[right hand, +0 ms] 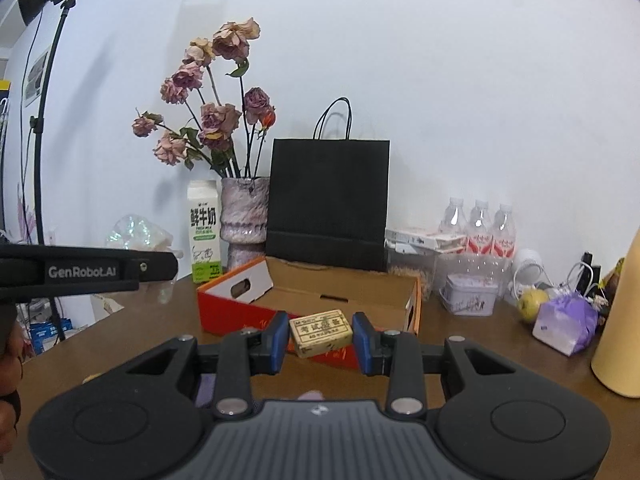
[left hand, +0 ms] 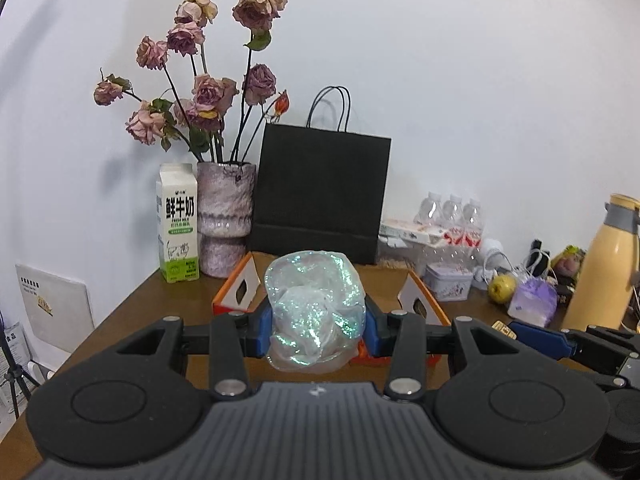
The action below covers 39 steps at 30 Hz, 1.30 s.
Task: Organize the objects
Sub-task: 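Carry the plastic bag with the left tool while the right tool carries the gold box to the red box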
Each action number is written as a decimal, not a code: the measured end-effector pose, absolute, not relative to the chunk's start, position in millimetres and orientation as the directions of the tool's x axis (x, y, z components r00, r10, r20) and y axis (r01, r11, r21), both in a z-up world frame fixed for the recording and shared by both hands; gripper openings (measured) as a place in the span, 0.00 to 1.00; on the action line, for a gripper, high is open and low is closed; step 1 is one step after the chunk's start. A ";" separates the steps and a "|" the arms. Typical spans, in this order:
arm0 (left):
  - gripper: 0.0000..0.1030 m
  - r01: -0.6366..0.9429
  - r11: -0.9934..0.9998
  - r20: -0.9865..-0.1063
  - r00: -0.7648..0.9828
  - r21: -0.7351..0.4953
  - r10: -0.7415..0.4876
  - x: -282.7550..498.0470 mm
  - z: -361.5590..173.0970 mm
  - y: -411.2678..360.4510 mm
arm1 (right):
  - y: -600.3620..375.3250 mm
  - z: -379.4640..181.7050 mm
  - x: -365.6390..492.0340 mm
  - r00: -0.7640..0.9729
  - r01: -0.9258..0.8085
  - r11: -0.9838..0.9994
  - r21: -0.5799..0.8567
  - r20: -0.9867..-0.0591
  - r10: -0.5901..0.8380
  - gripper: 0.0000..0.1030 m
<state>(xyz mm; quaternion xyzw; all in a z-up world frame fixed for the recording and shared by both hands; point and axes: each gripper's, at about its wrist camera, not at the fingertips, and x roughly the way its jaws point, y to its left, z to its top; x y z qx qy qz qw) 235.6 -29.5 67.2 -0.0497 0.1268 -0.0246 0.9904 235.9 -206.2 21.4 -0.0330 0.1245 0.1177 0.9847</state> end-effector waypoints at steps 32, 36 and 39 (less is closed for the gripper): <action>0.42 -0.156 0.978 -0.244 0.963 -0.141 0.119 403.6 73.3 -32.5 | -186.4 27.0 408.9 0.927 -0.234 0.971 0.043 -0.290 0.236 0.32; 0.42 -0.163 0.978 -0.282 0.952 -0.127 0.122 424.5 63.8 -31.9 | -182.7 21.6 428.8 0.924 -0.226 0.974 0.030 -0.308 0.225 0.32; 0.42 -0.173 0.978 -0.310 0.942 -0.118 0.129 437.8 56.5 -31.0 | -179.5 16.2 443.3 0.921 -0.215 0.976 0.019 -0.327 0.210 0.32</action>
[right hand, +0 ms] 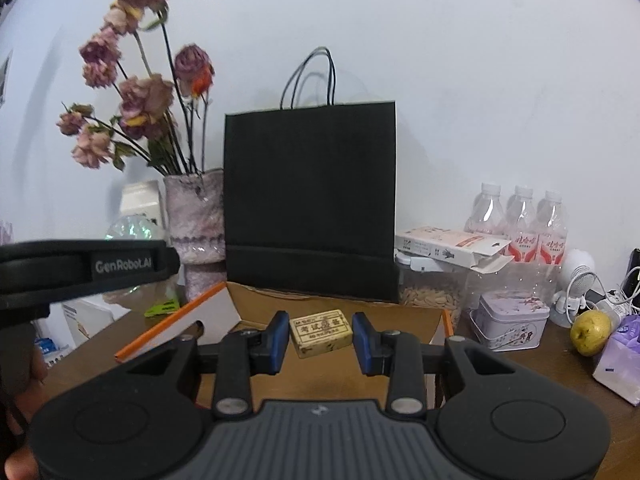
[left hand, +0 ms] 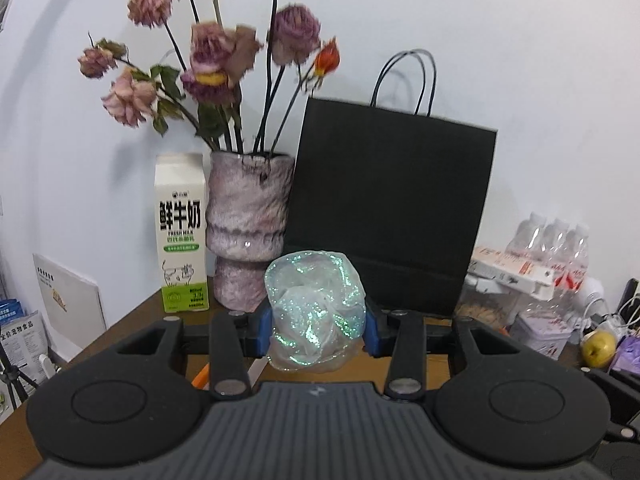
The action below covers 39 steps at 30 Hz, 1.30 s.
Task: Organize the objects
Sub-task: 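Carry the plastic bag with the left tool while the right tool carries the gold box to the red box, then open the left tool over the red box while the right tool releases the gold box inside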
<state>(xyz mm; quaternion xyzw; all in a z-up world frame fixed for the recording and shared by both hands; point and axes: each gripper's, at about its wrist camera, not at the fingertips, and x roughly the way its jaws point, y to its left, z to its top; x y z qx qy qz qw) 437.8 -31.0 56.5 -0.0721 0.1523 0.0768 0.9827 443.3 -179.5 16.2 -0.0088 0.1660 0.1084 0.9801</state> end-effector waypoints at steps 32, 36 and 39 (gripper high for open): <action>1.00 -0.157 0.987 -0.390 0.912 -0.042 0.128 478.7 18.7 -40.5 | -177.6 -26.9 498.9 0.866 -0.135 0.991 -0.009 -0.487 0.114 1.00; 1.00 -0.165 0.985 -0.392 0.910 -0.044 0.135 476.0 23.5 -39.9 | -181.2 -21.1 495.8 0.869 -0.132 0.991 0.006 -0.480 0.118 1.00; 1.00 -0.165 0.984 -0.392 0.911 -0.063 0.128 471.5 27.7 -37.1 | -182.9 -16.8 492.9 0.873 -0.126 0.992 0.007 -0.475 0.114 1.00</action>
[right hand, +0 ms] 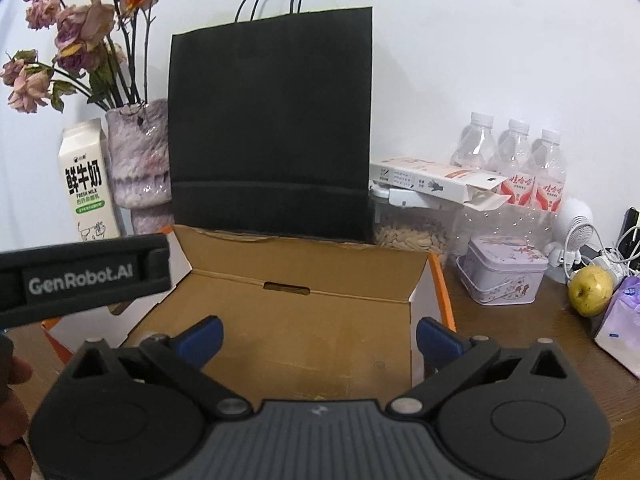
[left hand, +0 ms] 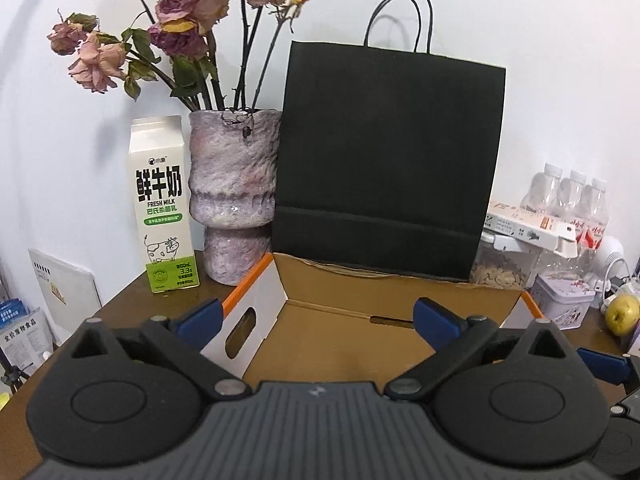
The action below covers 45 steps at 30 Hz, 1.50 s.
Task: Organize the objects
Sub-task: 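Open the left tool over the red box while the right tool releases the gold box inside, then lift both tools out of the red box and move back over the table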
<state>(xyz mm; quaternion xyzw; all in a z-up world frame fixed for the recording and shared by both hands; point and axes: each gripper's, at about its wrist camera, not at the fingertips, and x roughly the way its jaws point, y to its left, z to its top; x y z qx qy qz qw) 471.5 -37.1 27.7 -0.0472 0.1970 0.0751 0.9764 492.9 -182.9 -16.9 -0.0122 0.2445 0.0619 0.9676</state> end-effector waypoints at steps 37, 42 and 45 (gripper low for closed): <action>1.00 -0.102 0.990 -0.226 0.971 -0.101 0.077 323.1 92.5 -32.4 | -205.8 43.8 360.6 0.941 -0.133 0.990 -0.040 -0.320 0.113 1.00; 1.00 -0.101 0.991 -0.210 0.974 -0.088 0.080 294.9 97.1 -31.3 | -207.9 49.0 333.8 0.944 -0.142 0.989 -0.039 -0.306 0.123 1.00; 1.00 -0.095 0.993 -0.208 0.975 -0.069 0.079 277.8 97.4 -31.4 | -208.2 50.8 314.3 0.947 -0.148 0.988 -0.045 -0.294 0.129 1.00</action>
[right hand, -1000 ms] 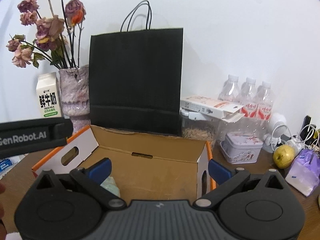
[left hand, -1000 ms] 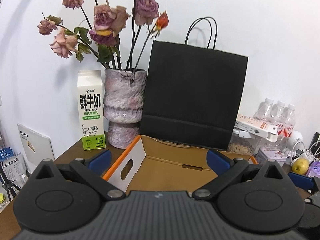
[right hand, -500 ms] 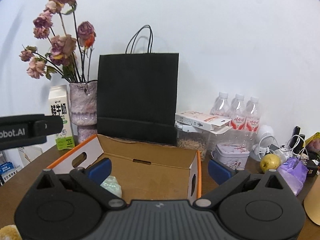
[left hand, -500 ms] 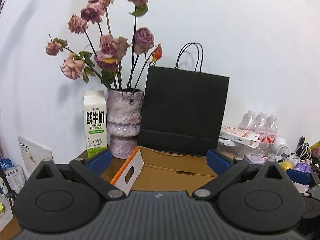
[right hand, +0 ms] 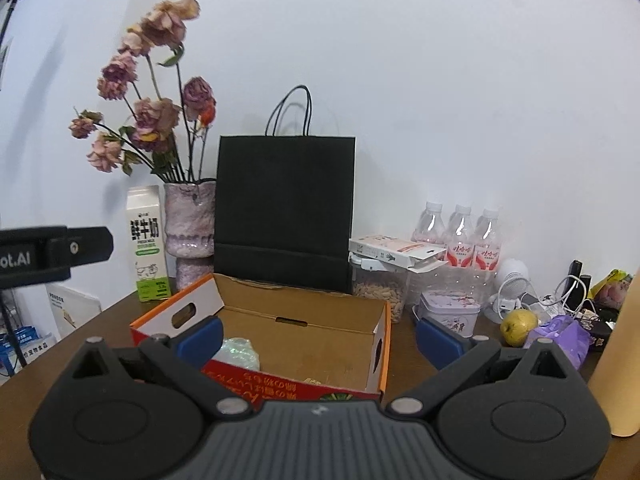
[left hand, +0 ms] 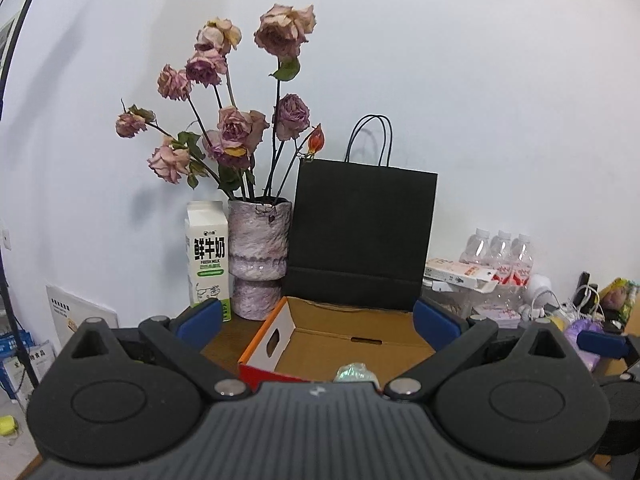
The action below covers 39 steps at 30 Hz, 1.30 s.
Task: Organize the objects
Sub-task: 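Lift both tools out of the red box and move back over the table, then grasp the red rose with the left tool while the right tool approaches the navy pouch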
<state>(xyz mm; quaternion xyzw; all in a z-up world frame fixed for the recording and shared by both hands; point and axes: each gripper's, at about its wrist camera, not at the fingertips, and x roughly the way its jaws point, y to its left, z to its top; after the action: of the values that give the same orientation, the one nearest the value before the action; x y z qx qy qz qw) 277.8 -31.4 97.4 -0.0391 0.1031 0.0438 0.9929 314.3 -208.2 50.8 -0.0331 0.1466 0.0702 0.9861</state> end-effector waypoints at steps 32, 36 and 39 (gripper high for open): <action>1.00 -0.083 0.996 -0.301 0.951 -0.019 0.073 120.3 68.7 -22.2 | -230.0 14.9 147.2 0.914 -0.200 0.977 -0.068 -0.372 0.161 1.00; 1.00 -0.075 0.997 -0.339 0.939 -0.026 0.062 110.1 59.6 -22.9 | -233.3 8.6 134.0 0.908 -0.205 0.976 -0.071 -0.386 0.163 1.00; 1.00 -0.061 0.998 -0.371 0.927 -0.026 0.047 102.3 51.1 -24.7 | -236.3 6.4 125.6 0.904 -0.211 0.974 -0.078 -0.394 0.164 1.00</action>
<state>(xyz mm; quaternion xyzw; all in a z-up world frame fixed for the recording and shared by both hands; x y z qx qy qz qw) 102.3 -24.7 51.1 -0.0187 0.1885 0.0273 0.9815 125.6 -236.3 6.4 -0.0595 0.1962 0.0963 0.9740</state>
